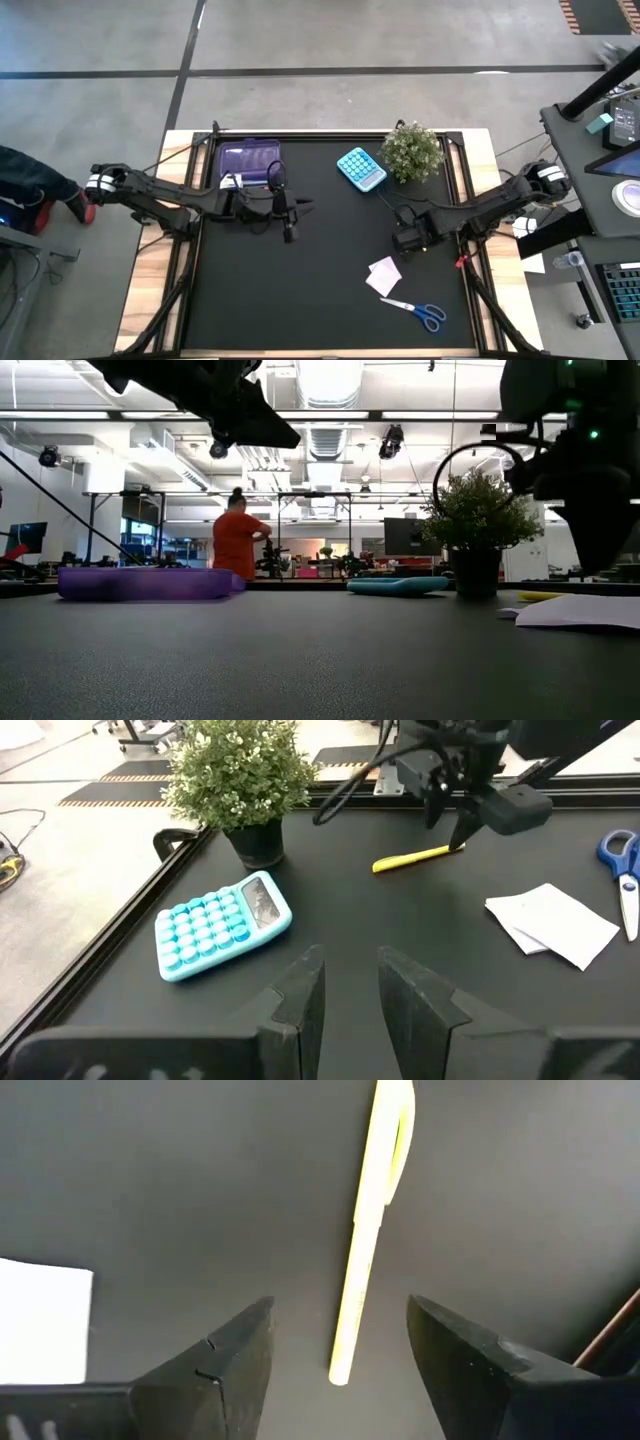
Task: Pack school essentials
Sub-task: Put the yellow pen into the purple supply box
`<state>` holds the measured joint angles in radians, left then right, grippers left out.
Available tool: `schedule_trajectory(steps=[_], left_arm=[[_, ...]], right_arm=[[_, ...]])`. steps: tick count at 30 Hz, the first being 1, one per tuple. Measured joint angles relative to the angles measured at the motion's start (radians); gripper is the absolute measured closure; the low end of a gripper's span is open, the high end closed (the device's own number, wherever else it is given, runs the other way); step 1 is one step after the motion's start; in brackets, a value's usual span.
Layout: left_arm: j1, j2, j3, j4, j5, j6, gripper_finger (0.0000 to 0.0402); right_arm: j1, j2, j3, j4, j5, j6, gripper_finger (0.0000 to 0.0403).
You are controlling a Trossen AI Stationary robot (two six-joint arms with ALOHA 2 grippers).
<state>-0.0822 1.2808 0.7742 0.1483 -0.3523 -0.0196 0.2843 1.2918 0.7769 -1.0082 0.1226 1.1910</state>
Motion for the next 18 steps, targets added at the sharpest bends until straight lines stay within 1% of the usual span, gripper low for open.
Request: schedule_trajectory(steps=[5,11,14,18], left_arm=[[0.0,0.0,0.0,0.001,0.0,0.0,0.0323],[-0.001,0.0,0.0,0.001,0.0,0.0,0.0323],[-0.002,0.0,0.0,0.001,0.0,0.0,0.0323],[-0.003,0.0,0.0,0.001,0.0,0.0,0.0323]], right_arm=[[-0.001,0.07,0.0,0.009,-0.008,-0.062,0.0189],[-0.003,0.141,-0.001,0.091,0.007,-0.181,0.0189],[-0.007,0.151,-0.001,0.131,0.007,-0.208,0.0193],[-0.019,0.141,-0.001,0.114,0.008,-0.215,0.021]])
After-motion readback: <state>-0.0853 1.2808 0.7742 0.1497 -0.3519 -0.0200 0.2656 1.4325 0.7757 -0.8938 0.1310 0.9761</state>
